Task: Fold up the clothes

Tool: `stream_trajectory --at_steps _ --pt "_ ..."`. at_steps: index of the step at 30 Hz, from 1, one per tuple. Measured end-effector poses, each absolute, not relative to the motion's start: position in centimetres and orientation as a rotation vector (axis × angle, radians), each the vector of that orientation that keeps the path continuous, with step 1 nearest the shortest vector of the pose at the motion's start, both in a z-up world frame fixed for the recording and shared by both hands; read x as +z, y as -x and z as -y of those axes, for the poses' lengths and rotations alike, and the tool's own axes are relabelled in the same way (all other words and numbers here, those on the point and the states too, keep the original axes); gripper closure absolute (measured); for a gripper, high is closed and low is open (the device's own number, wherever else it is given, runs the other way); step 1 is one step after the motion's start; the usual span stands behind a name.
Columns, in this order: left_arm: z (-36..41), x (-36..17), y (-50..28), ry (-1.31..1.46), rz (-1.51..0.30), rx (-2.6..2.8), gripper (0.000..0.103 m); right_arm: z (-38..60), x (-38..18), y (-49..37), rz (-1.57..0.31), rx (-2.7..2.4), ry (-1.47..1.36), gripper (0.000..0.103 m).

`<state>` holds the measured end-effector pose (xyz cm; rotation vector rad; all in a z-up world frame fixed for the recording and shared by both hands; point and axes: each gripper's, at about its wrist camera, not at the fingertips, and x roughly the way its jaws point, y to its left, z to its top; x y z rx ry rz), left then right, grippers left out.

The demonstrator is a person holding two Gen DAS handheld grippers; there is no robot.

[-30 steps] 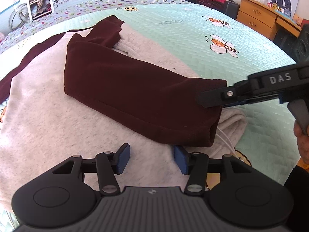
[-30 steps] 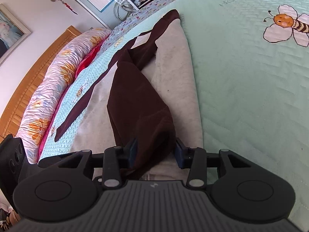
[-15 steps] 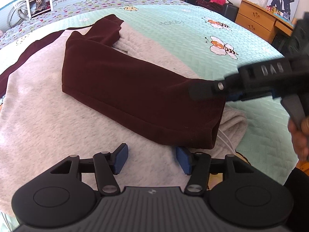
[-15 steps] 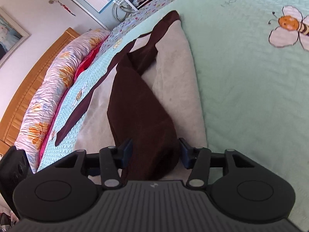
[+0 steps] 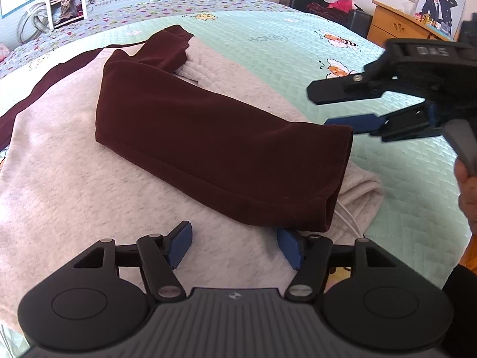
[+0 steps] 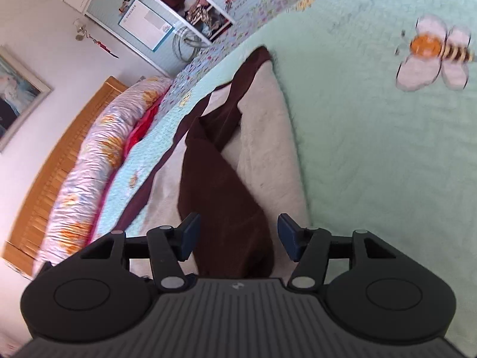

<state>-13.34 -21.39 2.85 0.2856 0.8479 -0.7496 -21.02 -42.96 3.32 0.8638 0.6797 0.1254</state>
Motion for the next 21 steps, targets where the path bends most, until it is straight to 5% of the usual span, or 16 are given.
stream_trajectory --at_steps 9,13,21 --pt "20.4 3.0 13.1 -0.21 -0.839 -0.766 0.035 43.2 1.6 19.4 -0.756 0.172 -0.929 0.049" --pt "18.7 3.6 12.7 -0.091 -0.826 -0.766 0.037 42.0 1.9 19.3 -0.79 0.185 -0.829 0.089" --pt "13.4 5.0 10.1 0.256 -0.812 -0.716 0.038 42.0 2.2 20.5 -0.726 0.224 -0.958 0.09"
